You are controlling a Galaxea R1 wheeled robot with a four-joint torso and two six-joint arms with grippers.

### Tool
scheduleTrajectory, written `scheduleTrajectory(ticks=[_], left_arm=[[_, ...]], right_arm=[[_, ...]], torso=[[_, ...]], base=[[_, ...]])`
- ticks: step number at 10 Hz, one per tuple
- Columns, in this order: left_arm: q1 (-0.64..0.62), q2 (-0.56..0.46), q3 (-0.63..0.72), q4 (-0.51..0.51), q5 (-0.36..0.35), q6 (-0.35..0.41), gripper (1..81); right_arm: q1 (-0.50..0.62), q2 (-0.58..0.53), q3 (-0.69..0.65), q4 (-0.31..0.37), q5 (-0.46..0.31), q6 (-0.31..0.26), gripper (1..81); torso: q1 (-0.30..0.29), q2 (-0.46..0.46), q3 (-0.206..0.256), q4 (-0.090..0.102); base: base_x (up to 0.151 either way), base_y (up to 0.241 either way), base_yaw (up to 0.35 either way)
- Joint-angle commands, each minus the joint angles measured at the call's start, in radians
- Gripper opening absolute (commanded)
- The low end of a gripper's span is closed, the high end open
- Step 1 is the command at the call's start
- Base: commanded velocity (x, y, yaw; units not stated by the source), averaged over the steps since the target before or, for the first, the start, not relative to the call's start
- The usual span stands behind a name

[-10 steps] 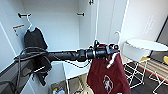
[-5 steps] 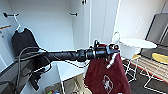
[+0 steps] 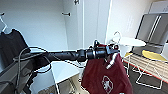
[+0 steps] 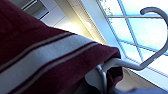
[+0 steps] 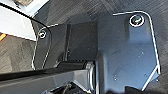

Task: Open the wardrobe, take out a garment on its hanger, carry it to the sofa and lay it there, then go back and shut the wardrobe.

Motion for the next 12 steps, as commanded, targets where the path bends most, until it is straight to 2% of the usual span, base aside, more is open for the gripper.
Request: scheduleTrajectory(ticks=[1,6,7,9,10,12], left_arm=[[-0.196,0.007,0.022,0.024,-0.079,0.027,1.0],[-0.196,0.007,0.029,0.029,-0.079,0.027,1.0],[-0.196,0.007,0.029,0.029,-0.079,0.027,1.0],[-0.197,0.004,0.029,0.029,-0.079,0.027,1.0],[-0.196,0.002,0.029,0.029,-0.08,0.027,1.0],[-0.196,0.002,0.03,0.029,-0.079,0.027,1.0]], right_arm=[[0.041,0.003,0.003,0.005,-0.046,0.002,81.1],[0.04,0.004,0.004,0.004,-0.046,0.002,81.1],[0.039,0.004,0.004,0.004,-0.046,0.002,81.1],[0.039,0.003,0.004,0.004,-0.046,0.002,81.1],[0.04,0.003,0.004,0.005,-0.046,0.004,81.1],[0.04,0.003,0.004,0.017,-0.046,0.002,81.1]], torso=[[0.0,0.0,0.0,0.0],[0.0,0.0,0.0,0.0],[0.0,0.0,0.0,0.098],[0.0,0.0,0.0,0.102],[0.0,0.0,0.0,0.033],[0.0,0.0,0.0,0.075]], base=[[0.0,0.0,-0.18],[0.0,0.0,-0.183],[0.0,0.0,-0.184],[0.0,0.0,-0.184],[0.0,0.0,-0.185],[0.0,0.0,-0.189]])
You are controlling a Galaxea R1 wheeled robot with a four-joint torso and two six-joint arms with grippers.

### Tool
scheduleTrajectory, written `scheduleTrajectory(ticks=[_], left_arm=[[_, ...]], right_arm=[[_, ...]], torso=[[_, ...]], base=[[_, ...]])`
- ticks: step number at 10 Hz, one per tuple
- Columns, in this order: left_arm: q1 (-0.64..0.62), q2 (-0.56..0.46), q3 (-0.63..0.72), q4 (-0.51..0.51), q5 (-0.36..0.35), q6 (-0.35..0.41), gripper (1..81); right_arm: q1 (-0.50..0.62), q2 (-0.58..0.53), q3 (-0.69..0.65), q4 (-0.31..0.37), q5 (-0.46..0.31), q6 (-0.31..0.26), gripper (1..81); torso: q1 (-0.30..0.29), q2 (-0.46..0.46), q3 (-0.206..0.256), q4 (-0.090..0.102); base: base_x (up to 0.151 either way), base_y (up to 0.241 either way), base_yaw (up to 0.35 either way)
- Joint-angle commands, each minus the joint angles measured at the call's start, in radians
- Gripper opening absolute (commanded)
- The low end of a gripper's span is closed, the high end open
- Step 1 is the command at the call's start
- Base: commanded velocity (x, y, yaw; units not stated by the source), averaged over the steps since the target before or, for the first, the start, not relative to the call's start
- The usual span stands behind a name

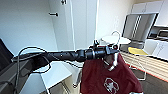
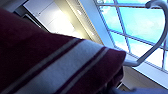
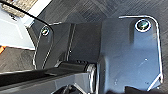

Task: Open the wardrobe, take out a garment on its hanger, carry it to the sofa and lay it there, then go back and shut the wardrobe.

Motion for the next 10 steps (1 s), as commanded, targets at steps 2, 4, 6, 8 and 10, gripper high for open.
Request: scheduleTrajectory(ticks=[2,4,6,8,10], left_arm=[[-0.196,0.012,0.017,0.031,-0.073,0.025,1.0],[-0.196,0.009,0.017,0.033,-0.073,0.025,1.0],[-0.196,0.005,0.019,0.033,-0.073,0.025,1.0],[-0.196,0.003,0.019,0.033,-0.073,0.026,1.0],[-0.196,0.005,0.02,0.033,-0.073,0.026,1.0]], right_arm=[[0.034,0.001,0.004,0.013,-0.048,0.002,81.1],[0.035,0.001,0.003,0.014,-0.048,0.003,81.1],[0.037,0.003,0.004,0.014,-0.048,0.002,81.1],[0.038,0.003,0.004,0.014,-0.048,0.003,81.1],[0.038,0.004,0.004,0.014,-0.048,0.002,81.1]], torso=[[0.0,0.0,0.0,0.0],[0.0,0.0,0.0,0.0],[0.0,0.0,0.0,0.0],[0.0,0.0,0.0,0.0],[0.0,0.0,0.0,0.0]], base=[[0.0,0.0,-0.195],[0.0,0.0,-0.202],[0.0,0.0,-0.204],[0.0,0.0,-0.205],[0.0,0.0,-0.204]])
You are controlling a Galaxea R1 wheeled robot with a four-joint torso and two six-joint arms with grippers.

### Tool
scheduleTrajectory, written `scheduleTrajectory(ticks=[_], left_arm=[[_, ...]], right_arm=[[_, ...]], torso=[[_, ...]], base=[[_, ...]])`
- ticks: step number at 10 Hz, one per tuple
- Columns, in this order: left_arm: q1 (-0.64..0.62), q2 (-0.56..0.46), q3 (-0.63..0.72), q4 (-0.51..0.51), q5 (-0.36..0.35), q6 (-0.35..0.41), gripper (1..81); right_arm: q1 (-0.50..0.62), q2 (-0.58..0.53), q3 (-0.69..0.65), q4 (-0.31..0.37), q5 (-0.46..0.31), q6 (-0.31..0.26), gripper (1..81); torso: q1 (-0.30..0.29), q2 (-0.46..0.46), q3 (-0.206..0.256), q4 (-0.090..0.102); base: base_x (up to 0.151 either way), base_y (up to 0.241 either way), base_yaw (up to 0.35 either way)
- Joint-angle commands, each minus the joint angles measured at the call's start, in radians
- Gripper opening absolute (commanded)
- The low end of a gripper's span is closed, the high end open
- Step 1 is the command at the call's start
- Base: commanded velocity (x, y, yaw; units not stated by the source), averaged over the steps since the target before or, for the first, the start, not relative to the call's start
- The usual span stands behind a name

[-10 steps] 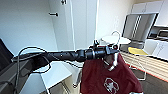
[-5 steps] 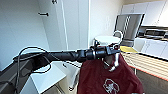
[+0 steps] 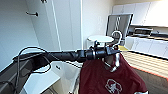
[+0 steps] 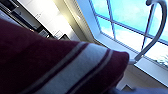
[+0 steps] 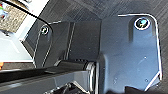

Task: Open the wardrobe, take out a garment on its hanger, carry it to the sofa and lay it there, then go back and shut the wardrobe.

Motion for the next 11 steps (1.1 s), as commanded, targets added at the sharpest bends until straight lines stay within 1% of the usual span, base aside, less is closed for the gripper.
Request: scheduleTrajectory(ticks=[1,11], left_arm=[[-0.196,0.002,0.018,0.028,-0.072,0.024,1.0],[-0.196,0.0,0.032,0.03,-0.074,0.026,1.0]], right_arm=[[0.042,0.004,0.003,0.01,-0.046,0.002,81.1],[0.041,0.004,0.005,0.01,-0.046,0.002,81.1]], torso=[[0.0,0.0,0.0,0.0],[0.0,0.0,0.0,0.0]], base=[[0.0,0.0,-0.205],[0.0,0.0,-0.206]])
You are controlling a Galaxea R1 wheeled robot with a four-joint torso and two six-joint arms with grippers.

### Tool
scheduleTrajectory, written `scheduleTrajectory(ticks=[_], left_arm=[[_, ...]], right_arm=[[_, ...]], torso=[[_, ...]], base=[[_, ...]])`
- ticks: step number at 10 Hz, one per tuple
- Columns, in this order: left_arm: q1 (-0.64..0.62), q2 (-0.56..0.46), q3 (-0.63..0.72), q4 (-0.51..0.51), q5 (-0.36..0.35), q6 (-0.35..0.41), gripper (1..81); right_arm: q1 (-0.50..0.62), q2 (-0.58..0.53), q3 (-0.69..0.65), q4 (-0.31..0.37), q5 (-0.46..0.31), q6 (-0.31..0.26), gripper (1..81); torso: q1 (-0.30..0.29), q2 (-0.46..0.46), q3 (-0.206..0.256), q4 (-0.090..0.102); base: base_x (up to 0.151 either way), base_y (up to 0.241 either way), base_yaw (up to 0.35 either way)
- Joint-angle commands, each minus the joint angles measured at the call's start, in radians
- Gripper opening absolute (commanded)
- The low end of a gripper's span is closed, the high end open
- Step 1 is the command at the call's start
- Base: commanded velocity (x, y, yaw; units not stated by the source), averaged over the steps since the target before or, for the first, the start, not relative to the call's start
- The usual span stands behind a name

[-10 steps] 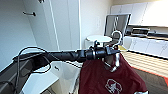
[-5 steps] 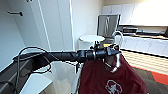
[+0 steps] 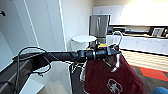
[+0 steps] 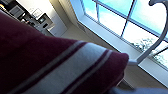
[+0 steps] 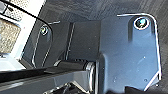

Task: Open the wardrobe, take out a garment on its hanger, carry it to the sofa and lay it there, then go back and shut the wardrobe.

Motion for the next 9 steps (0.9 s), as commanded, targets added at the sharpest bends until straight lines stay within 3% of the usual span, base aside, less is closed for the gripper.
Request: scheduleTrajectory(ticks=[1,9], left_arm=[[-0.195,0.0,0.013,0.024,-0.08,0.025,1.0],[-0.193,-0.003,0.022,0.025,-0.081,0.028,1.0]], right_arm=[[0.042,0.003,0.003,0.008,-0.046,0.002,81.1],[0.043,0.005,0.005,0.014,-0.046,0.002,81.1]], torso=[[0.0,0.0,0.0,0.0],[0.0,0.0,0.0,0.0]], base=[[0.0,0.0,-0.207],[0.0,0.0,-0.207]])
